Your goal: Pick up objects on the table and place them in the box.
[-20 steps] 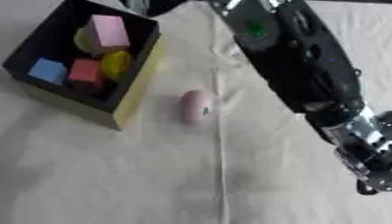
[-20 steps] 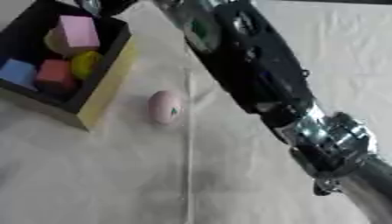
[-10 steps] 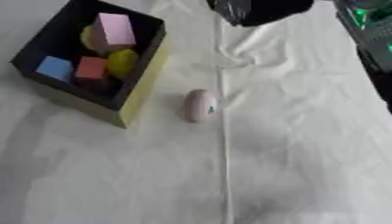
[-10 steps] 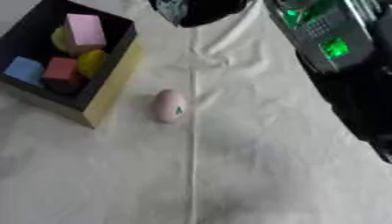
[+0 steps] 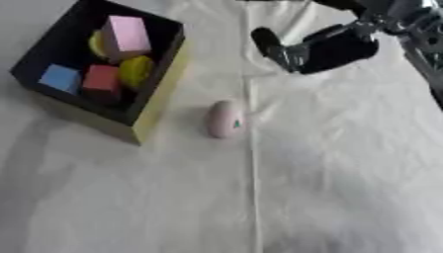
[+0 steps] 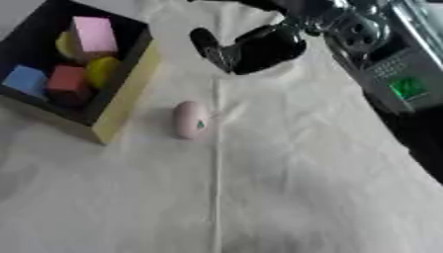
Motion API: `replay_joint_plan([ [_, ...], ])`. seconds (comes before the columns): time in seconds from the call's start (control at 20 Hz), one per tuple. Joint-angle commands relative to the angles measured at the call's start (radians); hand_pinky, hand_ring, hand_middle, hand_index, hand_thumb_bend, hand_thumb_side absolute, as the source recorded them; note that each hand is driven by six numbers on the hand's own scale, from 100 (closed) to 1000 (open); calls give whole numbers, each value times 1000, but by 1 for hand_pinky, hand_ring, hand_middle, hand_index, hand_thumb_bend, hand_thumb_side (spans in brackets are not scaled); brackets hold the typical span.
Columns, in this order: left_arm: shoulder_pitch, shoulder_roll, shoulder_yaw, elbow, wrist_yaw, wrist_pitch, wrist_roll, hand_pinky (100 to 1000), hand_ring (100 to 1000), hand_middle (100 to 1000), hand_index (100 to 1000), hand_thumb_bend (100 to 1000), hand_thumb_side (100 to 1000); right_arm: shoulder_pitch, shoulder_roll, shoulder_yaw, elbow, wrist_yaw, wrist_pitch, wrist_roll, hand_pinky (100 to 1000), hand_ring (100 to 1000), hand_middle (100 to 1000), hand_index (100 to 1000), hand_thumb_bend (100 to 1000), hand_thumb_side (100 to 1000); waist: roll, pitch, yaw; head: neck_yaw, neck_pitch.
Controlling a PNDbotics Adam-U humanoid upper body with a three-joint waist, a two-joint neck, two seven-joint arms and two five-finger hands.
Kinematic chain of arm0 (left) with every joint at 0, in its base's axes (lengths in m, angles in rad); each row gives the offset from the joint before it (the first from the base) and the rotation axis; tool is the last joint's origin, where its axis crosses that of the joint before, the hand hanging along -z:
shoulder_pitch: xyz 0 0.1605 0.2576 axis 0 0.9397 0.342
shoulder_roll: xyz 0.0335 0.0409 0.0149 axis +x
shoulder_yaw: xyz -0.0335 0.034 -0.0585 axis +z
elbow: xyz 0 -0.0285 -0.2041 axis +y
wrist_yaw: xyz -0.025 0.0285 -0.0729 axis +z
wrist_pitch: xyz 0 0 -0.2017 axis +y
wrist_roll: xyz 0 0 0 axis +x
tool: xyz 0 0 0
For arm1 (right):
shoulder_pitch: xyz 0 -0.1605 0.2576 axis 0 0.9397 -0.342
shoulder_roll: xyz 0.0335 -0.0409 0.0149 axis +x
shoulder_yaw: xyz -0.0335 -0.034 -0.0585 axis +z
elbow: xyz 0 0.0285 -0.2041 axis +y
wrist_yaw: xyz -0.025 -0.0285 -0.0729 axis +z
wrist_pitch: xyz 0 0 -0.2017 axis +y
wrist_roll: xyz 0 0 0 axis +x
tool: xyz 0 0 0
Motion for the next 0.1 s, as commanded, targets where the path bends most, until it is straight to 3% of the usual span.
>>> replay_joint_plan([
  [0.05, -4, 22, 8, -15, -10, 2, 6, 712, 708, 646, 787, 421, 457, 3, -13, 17, -19, 10, -12, 4, 791, 789, 662, 797, 100, 309, 17, -17, -1, -3, -3],
  [0.1, -5, 21, 7, -15, -11, 3, 6, 712, 708, 646, 787, 420, 459, 9, -10, 25, -19, 11, -7, 9, 790, 788, 661, 796, 100, 317, 17, -16, -1, -3, -4],
])
